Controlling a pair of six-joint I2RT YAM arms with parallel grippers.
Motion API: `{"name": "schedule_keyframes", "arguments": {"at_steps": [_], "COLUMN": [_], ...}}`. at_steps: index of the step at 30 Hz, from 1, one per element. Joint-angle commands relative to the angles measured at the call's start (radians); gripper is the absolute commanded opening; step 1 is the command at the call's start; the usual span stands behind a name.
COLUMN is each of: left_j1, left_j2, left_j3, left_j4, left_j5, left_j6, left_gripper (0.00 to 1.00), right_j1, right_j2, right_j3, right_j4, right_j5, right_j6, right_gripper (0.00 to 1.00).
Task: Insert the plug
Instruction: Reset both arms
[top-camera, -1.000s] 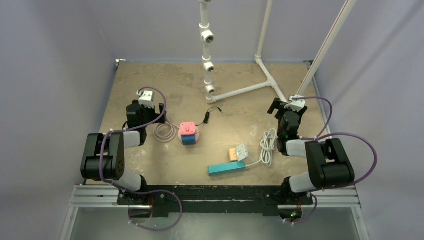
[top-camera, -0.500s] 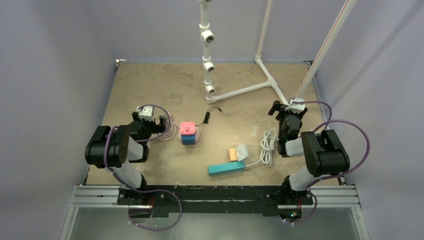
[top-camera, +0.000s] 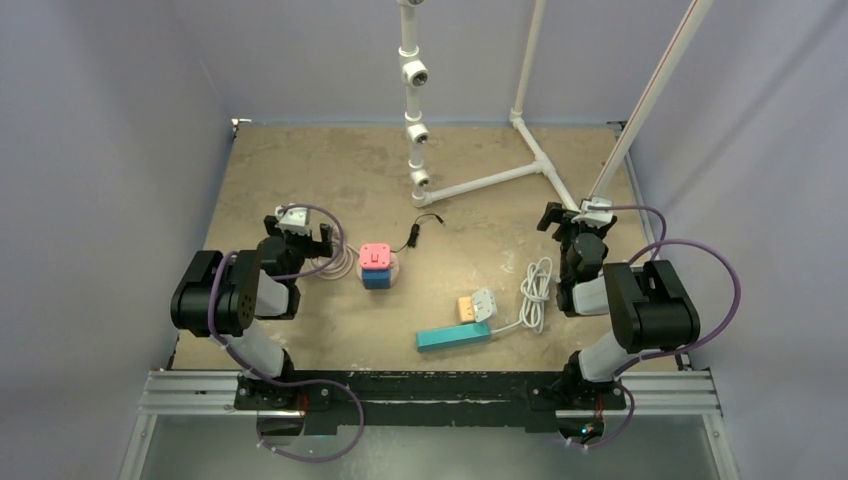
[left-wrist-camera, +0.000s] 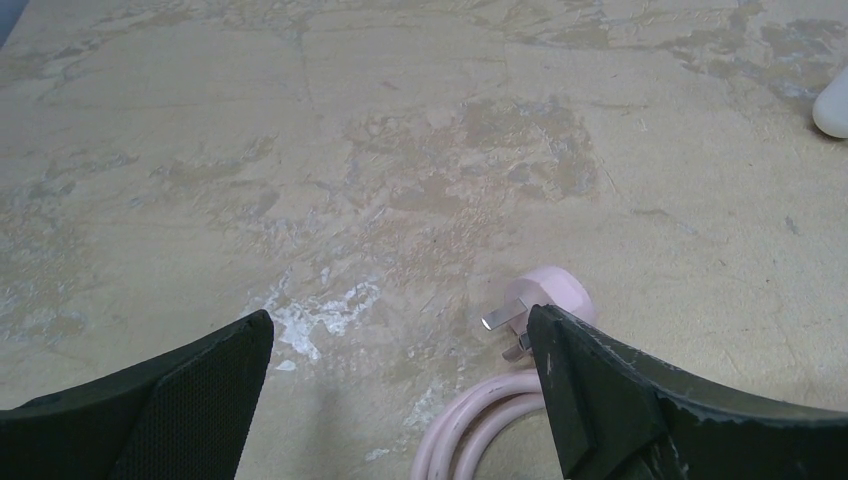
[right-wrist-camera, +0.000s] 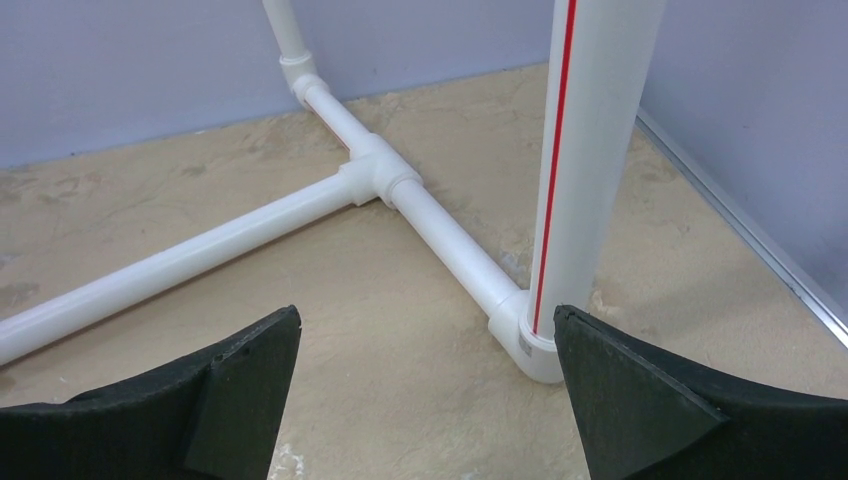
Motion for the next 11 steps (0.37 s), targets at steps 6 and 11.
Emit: {"name": "schedule_keyframes", "arguments": {"at_steps": [6,11], "left_j1": [-0.003,-0.004], "left_j2": [-0.008,-0.011], "left_j3": [0.010,0.005], "left_j4": [0.037,0.043], "left_j5": [-0.004,-0.006], "left_j6": [0.007,0.007], "left_gripper": [0.99,0.99], "right_j1": [-0.004,-0.003], "right_j2": [0.004,0.004], "right_j3": [-0.008,-0.008], "right_j4": [0.087,0.087], "right_j5": [-0.008,-0.007], "right_j6": [-0.010,-0.010], "right_gripper": [0.99,0.99]}}
